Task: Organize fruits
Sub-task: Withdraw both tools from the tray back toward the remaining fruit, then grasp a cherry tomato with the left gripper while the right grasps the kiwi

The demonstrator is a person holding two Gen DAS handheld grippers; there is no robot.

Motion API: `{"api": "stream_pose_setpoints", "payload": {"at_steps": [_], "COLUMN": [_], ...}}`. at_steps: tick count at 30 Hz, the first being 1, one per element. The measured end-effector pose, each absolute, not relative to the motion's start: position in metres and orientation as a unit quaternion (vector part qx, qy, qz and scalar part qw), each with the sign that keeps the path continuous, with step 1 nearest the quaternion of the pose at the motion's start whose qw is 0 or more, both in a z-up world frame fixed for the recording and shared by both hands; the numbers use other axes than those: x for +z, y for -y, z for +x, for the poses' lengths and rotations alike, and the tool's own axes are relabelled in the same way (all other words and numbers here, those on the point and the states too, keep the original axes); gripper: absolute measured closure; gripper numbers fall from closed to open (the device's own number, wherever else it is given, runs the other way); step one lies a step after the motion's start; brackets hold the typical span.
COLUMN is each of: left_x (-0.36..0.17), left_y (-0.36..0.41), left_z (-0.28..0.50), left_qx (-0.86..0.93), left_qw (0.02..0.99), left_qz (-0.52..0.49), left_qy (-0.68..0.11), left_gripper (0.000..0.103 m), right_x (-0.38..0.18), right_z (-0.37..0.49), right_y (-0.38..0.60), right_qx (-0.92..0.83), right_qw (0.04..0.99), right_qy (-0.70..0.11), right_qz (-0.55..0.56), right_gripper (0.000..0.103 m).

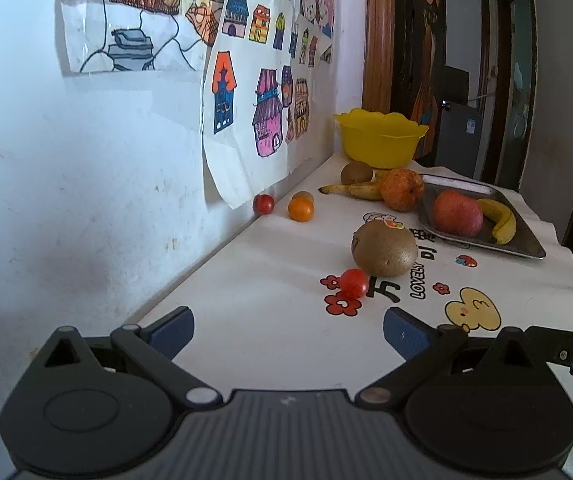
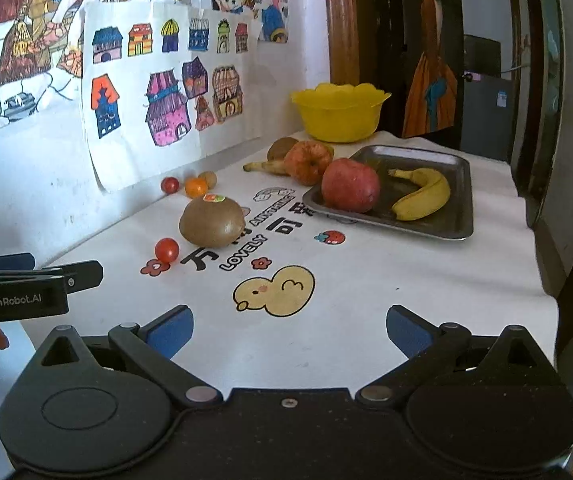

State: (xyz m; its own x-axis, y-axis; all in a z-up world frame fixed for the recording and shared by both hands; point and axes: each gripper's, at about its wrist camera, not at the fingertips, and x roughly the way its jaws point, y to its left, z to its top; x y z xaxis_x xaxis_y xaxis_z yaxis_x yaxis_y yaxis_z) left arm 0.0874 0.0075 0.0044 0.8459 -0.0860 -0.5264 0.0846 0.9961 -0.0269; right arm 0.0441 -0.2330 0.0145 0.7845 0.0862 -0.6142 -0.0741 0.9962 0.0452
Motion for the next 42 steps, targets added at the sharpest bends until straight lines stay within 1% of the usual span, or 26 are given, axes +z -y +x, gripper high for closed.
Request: {"api": "stream_pose_setpoints", "payload": {"at_steps": [10,20,33,42], "left_x": [0.002,0.002,-0.013,-0.016], "left_y": [-0.007,0.010,0.033,0.036], "left_z": [0.103,0.123,0.158,0.168], "left_qx": [-0.052,-0.073,-0.085,-0.092], "left_qw": [0.959,0.956,0.947,0.945], "left_qz": [0.008,0.032,0.064,0.075], "left_qy": [-0.278,-0.282,-0.302,-0.305], "left_gripper": [0.000,0.000,0.001,0.001], "right_x": [0.018,0.038,0.000,-0.012], "right_z": [0.074,0.134,0.208,0.229], "right_y": [0.236,0.236,0.224,0.216], "right_qx": [0.065,0.133,0.186,0.197], "right_qw": [0.943,0.935,0.897,0.887], "right_qy": [-0.327,-0.327,-0.390,-0.400], "right_qz": [0.014,0.046,0.092,0.117], "right_gripper": [0.001,0.001,0.001,0.001]}}
